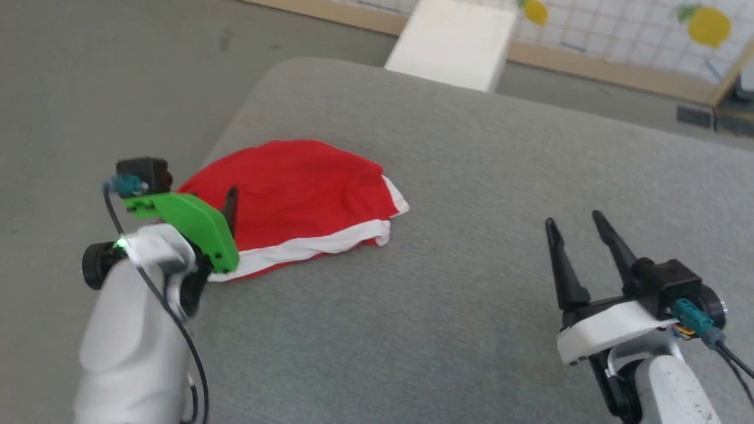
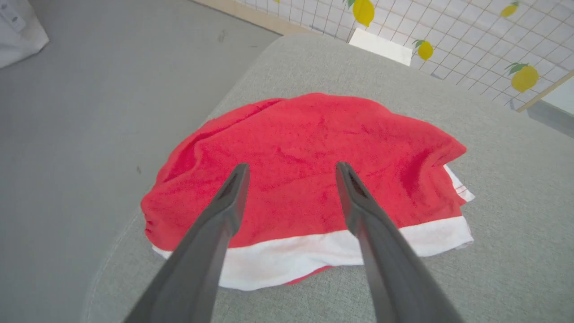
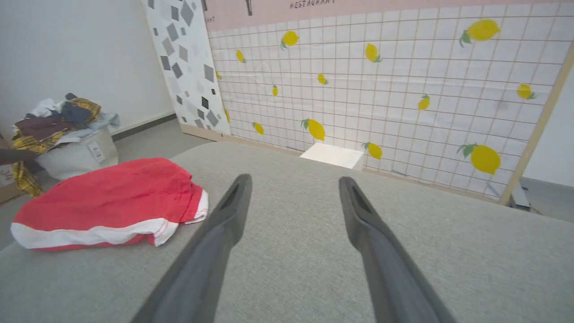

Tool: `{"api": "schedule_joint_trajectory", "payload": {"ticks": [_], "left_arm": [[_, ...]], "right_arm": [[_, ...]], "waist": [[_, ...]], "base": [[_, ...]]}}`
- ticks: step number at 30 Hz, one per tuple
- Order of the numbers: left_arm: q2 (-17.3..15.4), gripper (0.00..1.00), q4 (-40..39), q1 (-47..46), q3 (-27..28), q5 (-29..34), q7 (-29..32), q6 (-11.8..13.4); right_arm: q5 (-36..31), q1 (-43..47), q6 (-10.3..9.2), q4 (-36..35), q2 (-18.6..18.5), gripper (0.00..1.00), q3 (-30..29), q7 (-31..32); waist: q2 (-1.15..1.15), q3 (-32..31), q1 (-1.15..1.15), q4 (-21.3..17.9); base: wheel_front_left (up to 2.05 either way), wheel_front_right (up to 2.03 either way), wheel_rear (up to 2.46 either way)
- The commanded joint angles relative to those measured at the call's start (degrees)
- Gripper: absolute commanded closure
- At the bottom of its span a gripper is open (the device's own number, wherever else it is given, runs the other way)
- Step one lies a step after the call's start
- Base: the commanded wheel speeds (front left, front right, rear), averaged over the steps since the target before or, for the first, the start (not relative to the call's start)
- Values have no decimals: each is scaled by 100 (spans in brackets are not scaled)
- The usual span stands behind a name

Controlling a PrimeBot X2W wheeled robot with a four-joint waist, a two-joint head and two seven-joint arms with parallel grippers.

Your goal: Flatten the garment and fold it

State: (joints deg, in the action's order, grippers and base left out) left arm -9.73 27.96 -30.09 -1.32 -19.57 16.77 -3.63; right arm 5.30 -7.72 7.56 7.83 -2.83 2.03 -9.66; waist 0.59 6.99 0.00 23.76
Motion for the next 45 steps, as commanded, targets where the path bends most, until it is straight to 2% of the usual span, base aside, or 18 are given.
{"api": "schedule_joint_trajectory", "payload": {"ticks": [1,4,8,14,16,17,18,19,21,22,28,33,39,41,42,45], "left_arm": [[-75,0,229,-236,84,-115,335,105],[-164,0,677,-610,162,-247,1063,268],[-205,0,1055,-839,151,-369,1662,292],[-111,0,1532,-849,41,-464,2134,273],[-62,0,1625,-781,-34,-455,2112,204],[-59,11,1636,-747,-55,-419,1978,208],[81,100,1732,-583,13,-456,1338,239],[89,100,1833,-494,105,-451,711,305],[29,100,1858,-522,142,-437,377,288],[-92,100,1718,-721,175,-400,-153,202],[-118,100,1047,-1372,212,-537,-887,-100],[-17,100,255,-1906,-8,-650,-1104,-278],[138,100,-632,-2190,-386,-803,-1122,-352],[215,100,-853,-2185,-541,-860,-1053,-361],[389,100,-1037,-2022,-768,-1072,-860,-368],[518,100,-1056,-1652,-1103,-1228,-640,-372]], "right_arm": [[-76,-63,-8,-77,-5,0,-46,63],[-179,-52,-8,-235,-5,0,-180,163],[-278,12,-8,-432,-5,0,-376,256],[-344,68,-8,-664,-5,0,-563,329],[-340,72,-8,-690,-5,0,-581,340],[-329,66,-8,-696,-5,0,-577,346],[-285,19,-8,-657,-5,0,-523,323],[-214,-50,-8,-536,-5,0,-401,253],[-144,-94,-8,-435,-5,0,-325,192],[-11,-123,-8,-226,-5,0,-246,64],[291,-106,-8,235,-5,0,-79,-183],[563,-81,-8,546,-5,0,-45,-357],[734,-1,-8,802,-5,0,-129,-474],[756,37,-8,851,-5,0,-186,-494],[749,99,-8,897,-5,0,-268,-512],[739,164,-8,914,-5,0,-350,-522]], "waist": [[-59,591,0,-573],[-59,889,0,-838],[-59,1205,0,-1064],[-59,1500,0,-1138],[-59,1529,0,-1122],[-59,1535,0,-1114],[-59,1485,0,-1054],[-59,1341,0,-1013],[-59,1227,0,-983],[-59,993,0,-940],[-59,489,0,-1056],[-59,132,0,-1470],[-59,-81,0,-2082],[-59,-117,0,-2268],[-59,-131,0,-2490],[-59,-114,0,-2656]], "base": [[0,0,0],[0,0,0],[0,0,0],[0,0,0],[0,0,0],[0,0,0],[0,0,0],[0,0,0],[0,0,0],[0,0,0],[0,0,0],[0,0,0],[0,0,0],[0,0,0],[0,0,0],[0,0,0]]}}
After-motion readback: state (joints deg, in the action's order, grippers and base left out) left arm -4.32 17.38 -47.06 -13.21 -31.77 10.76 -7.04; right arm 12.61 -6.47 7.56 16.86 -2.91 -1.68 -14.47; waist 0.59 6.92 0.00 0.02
